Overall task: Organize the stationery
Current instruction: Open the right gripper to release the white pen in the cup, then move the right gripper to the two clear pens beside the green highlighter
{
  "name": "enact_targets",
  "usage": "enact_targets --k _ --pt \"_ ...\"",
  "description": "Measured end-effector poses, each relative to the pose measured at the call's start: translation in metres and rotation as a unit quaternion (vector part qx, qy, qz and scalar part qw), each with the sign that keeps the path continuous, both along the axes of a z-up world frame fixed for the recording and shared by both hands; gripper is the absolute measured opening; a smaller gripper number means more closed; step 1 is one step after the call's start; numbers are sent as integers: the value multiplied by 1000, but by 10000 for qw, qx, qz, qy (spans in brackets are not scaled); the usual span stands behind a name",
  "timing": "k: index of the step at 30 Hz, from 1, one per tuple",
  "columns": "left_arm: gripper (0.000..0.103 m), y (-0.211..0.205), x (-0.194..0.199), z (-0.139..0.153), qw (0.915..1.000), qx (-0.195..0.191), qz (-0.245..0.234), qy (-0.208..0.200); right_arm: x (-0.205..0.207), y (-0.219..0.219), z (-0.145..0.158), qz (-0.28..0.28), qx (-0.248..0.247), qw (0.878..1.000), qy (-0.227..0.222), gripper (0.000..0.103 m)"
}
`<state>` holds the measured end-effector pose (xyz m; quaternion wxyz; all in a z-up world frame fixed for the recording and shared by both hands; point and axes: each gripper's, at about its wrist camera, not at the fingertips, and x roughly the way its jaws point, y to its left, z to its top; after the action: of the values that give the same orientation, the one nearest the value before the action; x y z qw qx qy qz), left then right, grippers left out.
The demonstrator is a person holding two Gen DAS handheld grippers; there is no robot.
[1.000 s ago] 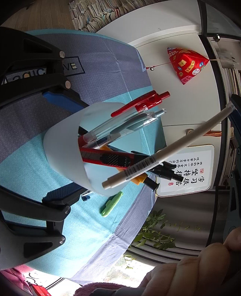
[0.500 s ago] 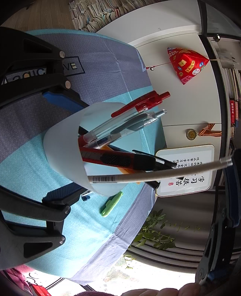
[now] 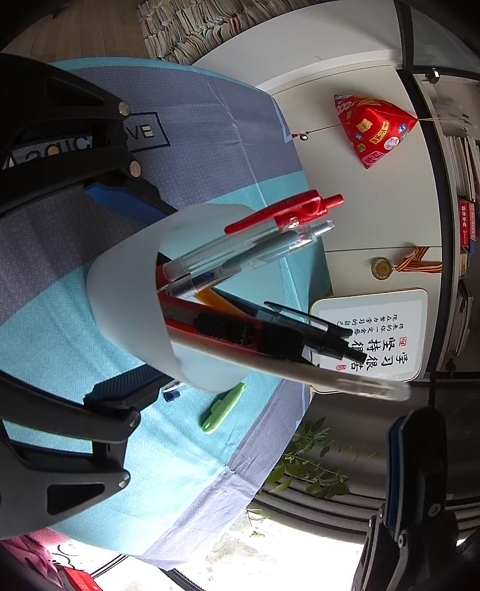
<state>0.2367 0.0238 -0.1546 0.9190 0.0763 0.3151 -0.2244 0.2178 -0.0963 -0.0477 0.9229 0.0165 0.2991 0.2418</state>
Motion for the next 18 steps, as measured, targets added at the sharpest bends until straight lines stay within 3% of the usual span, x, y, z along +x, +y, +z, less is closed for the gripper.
enact_targets --k 6,14,18 --pt "72 0 0 0 10000 1 0 -1 0 -28 -5 -475 177 9986 160 27" --pt "72 1 1 0 10000 3 2 -3 45 -49 -84 -1148 -297 9769 1775 27" --pt "72 1 1 0 10000 5 1 -4 56 -46 -109 -1104 -222 9688 2209 27"
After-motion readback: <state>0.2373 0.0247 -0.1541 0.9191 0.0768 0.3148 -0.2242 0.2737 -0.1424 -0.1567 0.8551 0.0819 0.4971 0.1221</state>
